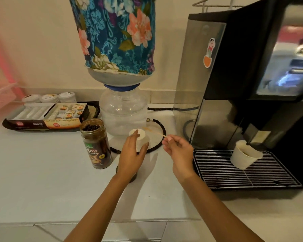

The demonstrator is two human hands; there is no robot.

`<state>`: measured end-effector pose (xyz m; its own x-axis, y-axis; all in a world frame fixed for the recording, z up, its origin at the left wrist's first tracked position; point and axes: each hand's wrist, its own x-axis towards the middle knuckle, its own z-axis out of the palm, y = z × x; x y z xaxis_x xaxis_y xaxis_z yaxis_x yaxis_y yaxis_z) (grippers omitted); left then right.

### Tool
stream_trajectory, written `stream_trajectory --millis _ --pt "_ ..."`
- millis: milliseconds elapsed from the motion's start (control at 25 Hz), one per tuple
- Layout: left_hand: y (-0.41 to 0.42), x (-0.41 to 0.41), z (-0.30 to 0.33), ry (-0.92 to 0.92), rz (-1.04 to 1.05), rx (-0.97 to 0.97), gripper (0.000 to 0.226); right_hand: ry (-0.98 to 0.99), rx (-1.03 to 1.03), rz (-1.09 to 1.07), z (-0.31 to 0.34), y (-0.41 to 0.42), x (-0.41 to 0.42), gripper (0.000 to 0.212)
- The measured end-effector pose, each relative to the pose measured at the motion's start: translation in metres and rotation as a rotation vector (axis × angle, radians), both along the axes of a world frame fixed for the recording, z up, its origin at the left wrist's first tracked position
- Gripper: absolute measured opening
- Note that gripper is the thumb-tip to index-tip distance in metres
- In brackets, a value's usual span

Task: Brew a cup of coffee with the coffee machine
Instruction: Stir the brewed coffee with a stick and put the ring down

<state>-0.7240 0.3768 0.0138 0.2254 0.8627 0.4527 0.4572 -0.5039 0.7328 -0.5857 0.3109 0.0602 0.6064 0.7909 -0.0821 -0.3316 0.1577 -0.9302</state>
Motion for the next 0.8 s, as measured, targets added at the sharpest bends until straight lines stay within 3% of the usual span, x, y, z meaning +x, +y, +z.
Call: stream_trajectory --millis 240,520,680,800 --pt "-0.051 0.031 -0.003 -0.018 -0.119 -0.034 0.052 0.007 0.037 0.082 0.017 -0.069 0.011 0.015" --pt "-0.119 0.098 -0.019 0.102 -0.197 -0.235 0.062 -0.116 -0.024 0.089 0.017 -0.143 0.073 0.015" --pt "-0.147 0.143 -0.015 0.070 -0.235 -0.129 0.061 -0.170 -0.021 0.081 0.012 -0.183 0.129 0.014" --pt "-0.155 0.160 -0.015 0.144 -0.115 -0.129 0.081 -0.194 -0.011 0.076 0.008 -0.210 0.169 0.014"
